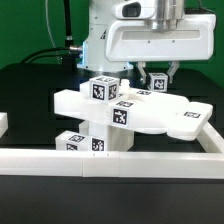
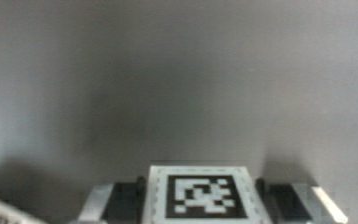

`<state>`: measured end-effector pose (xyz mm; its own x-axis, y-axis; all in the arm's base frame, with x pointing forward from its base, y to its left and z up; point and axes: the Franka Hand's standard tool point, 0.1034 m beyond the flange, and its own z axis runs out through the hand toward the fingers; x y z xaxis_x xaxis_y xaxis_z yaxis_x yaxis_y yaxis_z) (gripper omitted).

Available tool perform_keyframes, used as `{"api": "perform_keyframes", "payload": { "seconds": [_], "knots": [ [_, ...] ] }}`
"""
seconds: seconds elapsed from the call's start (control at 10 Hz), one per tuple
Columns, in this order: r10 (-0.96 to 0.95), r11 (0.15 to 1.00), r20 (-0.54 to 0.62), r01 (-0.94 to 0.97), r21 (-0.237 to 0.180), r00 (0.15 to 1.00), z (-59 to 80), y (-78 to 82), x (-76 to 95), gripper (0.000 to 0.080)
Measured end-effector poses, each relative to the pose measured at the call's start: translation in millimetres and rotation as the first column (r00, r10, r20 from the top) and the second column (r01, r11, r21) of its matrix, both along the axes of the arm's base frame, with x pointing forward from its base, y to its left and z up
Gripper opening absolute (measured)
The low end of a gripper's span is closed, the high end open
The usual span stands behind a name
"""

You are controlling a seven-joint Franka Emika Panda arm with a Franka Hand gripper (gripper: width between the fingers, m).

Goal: Assemble chair

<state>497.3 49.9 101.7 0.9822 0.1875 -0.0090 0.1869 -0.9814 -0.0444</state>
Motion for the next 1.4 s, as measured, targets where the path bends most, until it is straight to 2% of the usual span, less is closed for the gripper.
{"api": "perform_keyframes", "payload": {
  "seconds": [0.1,0.2,0.3,0.6,0.8,0.9,1.1,1.2,1.4],
  "knots": [
    [-0.022,1.0,0.016,0.022,0.004,1.0,19.7,-12.8,31.9,0.0284],
    [-0.021,1.0,0.031,0.021,0.005,0.999,26.0,-13.0,46.4,0.0284],
    [-0.017,1.0,0.021,0.017,0.003,1.0,17.0,-10.2,35.2,0.0284],
    [-0.018,1.0,0.018,0.018,0.002,1.0,16.3,-13.3,35.1,0.0284],
    [0.043,0.999,0.035,-0.043,0.004,0.998,34.5,-38.1,63.5,0.0284],
    [0.036,0.999,0.042,-0.036,0.003,0.998,37.0,-41.8,70.3,0.0284],
    [0.038,0.999,0.037,-0.038,0.003,0.999,34.0,-40.2,67.0,0.0284],
    [0.058,0.998,0.034,-0.058,0.0,0.998,34.1,-44.4,69.9,0.0284],
    [0.065,0.998,0.04,-0.065,-0.006,0.997,36.1,-52.9,85.4,0.0284]
  ]
}}
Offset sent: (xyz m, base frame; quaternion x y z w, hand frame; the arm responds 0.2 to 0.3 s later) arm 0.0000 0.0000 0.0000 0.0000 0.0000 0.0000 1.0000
